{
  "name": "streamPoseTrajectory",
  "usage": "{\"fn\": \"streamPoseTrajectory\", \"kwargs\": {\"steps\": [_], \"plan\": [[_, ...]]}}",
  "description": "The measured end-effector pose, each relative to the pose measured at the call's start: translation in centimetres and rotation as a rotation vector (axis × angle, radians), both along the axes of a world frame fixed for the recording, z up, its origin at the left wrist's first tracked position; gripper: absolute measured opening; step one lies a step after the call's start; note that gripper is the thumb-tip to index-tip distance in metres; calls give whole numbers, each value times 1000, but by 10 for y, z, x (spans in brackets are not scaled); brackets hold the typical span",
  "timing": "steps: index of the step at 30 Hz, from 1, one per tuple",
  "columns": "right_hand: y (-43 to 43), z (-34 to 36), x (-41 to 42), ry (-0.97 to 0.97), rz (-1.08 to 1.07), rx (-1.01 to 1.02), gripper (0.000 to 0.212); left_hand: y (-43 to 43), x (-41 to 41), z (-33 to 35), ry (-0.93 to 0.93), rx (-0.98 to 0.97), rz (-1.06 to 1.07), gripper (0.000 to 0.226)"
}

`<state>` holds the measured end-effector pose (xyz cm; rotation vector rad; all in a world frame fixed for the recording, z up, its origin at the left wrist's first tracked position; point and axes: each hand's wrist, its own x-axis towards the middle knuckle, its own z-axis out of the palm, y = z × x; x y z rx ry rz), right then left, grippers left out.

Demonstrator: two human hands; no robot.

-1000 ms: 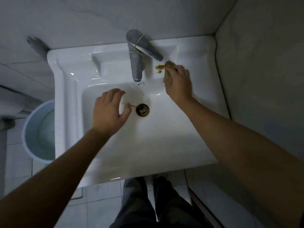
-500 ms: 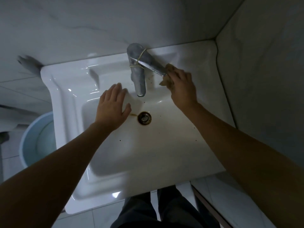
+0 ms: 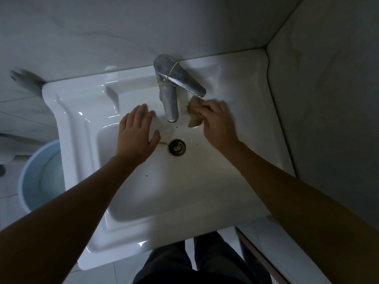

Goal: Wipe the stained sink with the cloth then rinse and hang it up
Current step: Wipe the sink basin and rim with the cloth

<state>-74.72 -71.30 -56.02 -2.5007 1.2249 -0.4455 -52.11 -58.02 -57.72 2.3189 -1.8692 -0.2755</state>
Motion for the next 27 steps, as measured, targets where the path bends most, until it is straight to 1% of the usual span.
{"fn": "streamPoseTrajectory", "kwargs": {"steps": [3,5,8,9,11,12,14,16,19,23,25,27], "plan": [[-17,7,-18,-75,-116,6,50,-1,-1,-1,-6,-11,14,61],[-32,8,-10,-26,-159,35,49,-1,-2,-2,-10,-19,26,61],[-38,5,22,74,-186,87,58,-2,-3,-4,-9,-35,38,60],[-33,3,34,86,-182,87,59,-2,-4,-5,-6,-40,40,60],[-19,-1,55,101,-130,86,51,-2,-4,-6,-6,-39,42,61],[-10,-2,62,86,-94,103,49,-1,-4,-5,-9,-33,43,61],[4,-3,67,29,-61,156,51,-2,-4,-4,-13,-22,44,61],[11,-1,60,-8,-51,184,51,-2,-4,-2,-8,-19,41,61],[19,-2,41,-2,-7,216,44,-2,-4,3,35,-20,52,60],[41,-10,9,20,-36,403,41,-3,-4,10,93,-5,69,58],[45,-8,-4,-29,-106,413,40,-4,-4,12,93,9,70,58],[38,1,-7,-91,-170,348,40,-3,-4,13,87,9,62,58]]}}
